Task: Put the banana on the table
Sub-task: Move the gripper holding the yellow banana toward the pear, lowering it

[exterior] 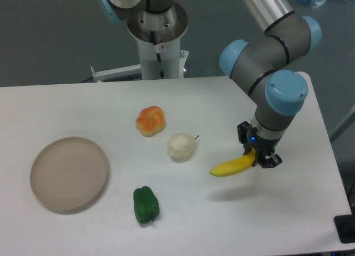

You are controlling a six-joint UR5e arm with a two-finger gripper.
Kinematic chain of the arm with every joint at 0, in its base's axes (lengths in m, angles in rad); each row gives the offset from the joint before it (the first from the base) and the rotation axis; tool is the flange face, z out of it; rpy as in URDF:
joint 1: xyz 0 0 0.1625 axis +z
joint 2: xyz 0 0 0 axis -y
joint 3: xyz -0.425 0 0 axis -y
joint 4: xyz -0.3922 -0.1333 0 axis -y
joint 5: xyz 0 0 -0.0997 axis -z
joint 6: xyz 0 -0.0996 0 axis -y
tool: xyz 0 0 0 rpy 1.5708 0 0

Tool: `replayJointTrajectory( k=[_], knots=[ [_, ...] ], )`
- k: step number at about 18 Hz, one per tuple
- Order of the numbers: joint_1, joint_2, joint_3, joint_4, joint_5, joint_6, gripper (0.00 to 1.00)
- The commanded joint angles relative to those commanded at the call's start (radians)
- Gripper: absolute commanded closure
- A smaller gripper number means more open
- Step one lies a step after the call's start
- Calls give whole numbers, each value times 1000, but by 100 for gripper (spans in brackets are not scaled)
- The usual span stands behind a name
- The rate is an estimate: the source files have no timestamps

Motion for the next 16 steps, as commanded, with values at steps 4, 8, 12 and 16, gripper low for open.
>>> replayJointTrajectory(
  k=[4, 8, 12, 16],
  knots=[
    [-2, 0, -2, 2, 5, -2, 100],
    [-3, 2, -18, -2, 17, -12, 100],
    [3, 15, -78, 11, 15, -224, 100],
    [15, 51, -196, 96, 17, -296, 100]
  ],
)
